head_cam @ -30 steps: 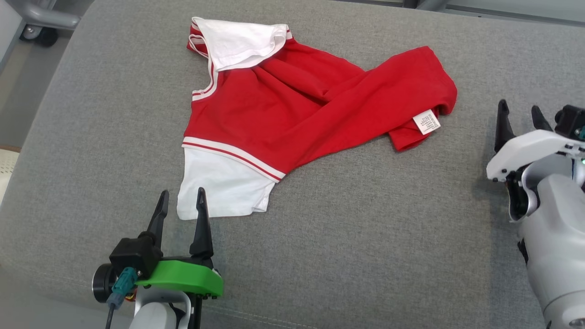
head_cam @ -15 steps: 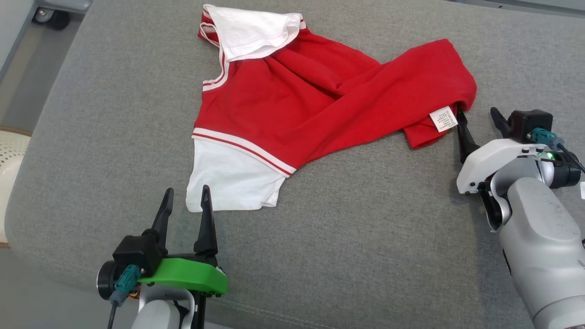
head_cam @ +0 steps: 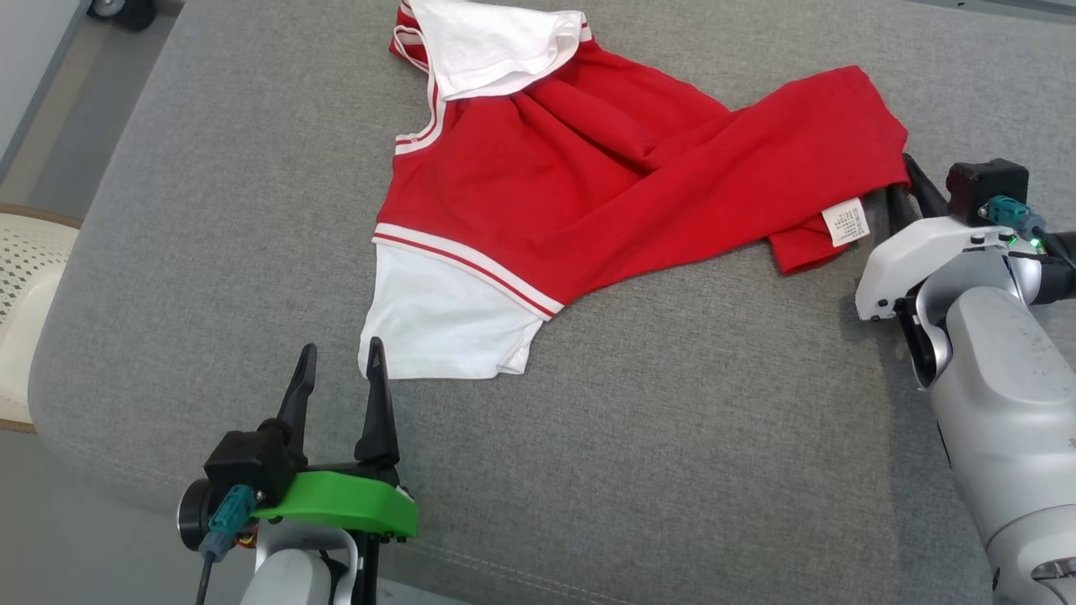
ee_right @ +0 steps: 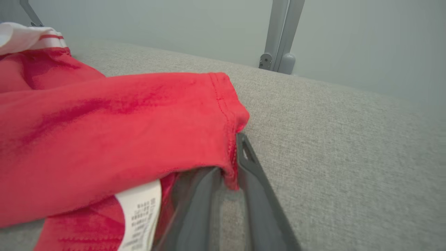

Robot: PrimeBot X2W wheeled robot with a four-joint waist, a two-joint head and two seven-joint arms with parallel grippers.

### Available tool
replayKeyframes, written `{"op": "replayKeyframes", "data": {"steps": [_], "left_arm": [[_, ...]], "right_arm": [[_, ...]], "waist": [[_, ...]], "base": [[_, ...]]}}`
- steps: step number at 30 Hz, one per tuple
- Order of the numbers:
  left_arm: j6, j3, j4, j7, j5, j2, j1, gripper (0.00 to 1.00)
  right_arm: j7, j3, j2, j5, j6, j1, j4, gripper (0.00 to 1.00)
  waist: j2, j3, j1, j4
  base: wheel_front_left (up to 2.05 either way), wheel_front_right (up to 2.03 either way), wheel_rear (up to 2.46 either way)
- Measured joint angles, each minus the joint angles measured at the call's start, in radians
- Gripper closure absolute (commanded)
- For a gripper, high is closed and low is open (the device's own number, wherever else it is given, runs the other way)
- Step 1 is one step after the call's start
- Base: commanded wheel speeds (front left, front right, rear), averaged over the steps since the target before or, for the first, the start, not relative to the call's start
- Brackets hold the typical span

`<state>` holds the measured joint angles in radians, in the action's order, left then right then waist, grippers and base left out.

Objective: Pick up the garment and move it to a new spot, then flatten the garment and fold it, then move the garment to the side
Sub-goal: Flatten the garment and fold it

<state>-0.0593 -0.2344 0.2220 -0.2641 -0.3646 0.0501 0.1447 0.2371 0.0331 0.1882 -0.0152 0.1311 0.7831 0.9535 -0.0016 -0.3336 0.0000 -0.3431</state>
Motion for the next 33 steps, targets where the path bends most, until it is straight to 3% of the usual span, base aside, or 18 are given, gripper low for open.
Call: {"op": "replayKeyframes", "data": {"steps": [6, 12, 21, 26, 28, 29, 33], "left_arm": [[-0.002, 0.005, -0.001, 0.0, 0.001, 0.0, -0.002, 0.0], [-0.002, 0.012, -0.001, 0.0, 0.006, 0.0, -0.006, 0.0], [0.007, 0.046, -0.002, 0.0, 0.03, 0.0, -0.014, 0.0], [0.015, 0.047, -0.001, 0.0, 0.033, 0.0, -0.013, 0.0], [0.015, 0.041, 0.002, 0.0, 0.033, 0.0, -0.011, 0.0], [0.015, 0.04, 0.003, 0.0, 0.033, 0.0, -0.011, 0.0], [0.016, 0.039, 0.007, 0.0, 0.033, 0.0, -0.011, 0.0]], "right_arm": [[0.02, 0.03, -0.022, 0.009, 0.0, -0.041, -0.092, 1.0], [0.018, 0.018, -0.037, -0.011, 0.0, -0.179, -0.288, 1.0], [-0.161, 0.048, -0.031, 0.021, 0.0, -0.508, -0.729, 1.0], [-0.19, 0.075, -0.054, 0.09, 0.001, -0.609, -0.836, 0.98], [-0.172, 0.092, -0.081, 0.157, 0.001, -0.642, -0.862, 0.17], [-0.162, 0.095, -0.089, 0.18, 0.001, -0.651, -0.863, 0.0], [-0.119, 0.124, -0.106, 0.305, 0.001, -0.677, -0.838, 0.0]], "waist": [[0.0, 0.011, 0.0, 0.028], [0.0, 0.029, 0.0, 0.075], [0.0, 0.061, 0.0, 0.154], [0.0, 0.069, 0.0, 0.18], [0.0, 0.074, 0.0, 0.186], [0.0, 0.075, 0.0, 0.187], [0.0, 0.08, 0.0, 0.188]], "base": [[0.0, 0.0, 0.0], [0.0, 0.0, 0.0], [0.0, 0.0, 0.0], [0.0, 0.0, 0.0], [0.0, 0.0, 0.0], [0.0, 0.0, 0.0], [0.0, 0.0, 0.0]]}}
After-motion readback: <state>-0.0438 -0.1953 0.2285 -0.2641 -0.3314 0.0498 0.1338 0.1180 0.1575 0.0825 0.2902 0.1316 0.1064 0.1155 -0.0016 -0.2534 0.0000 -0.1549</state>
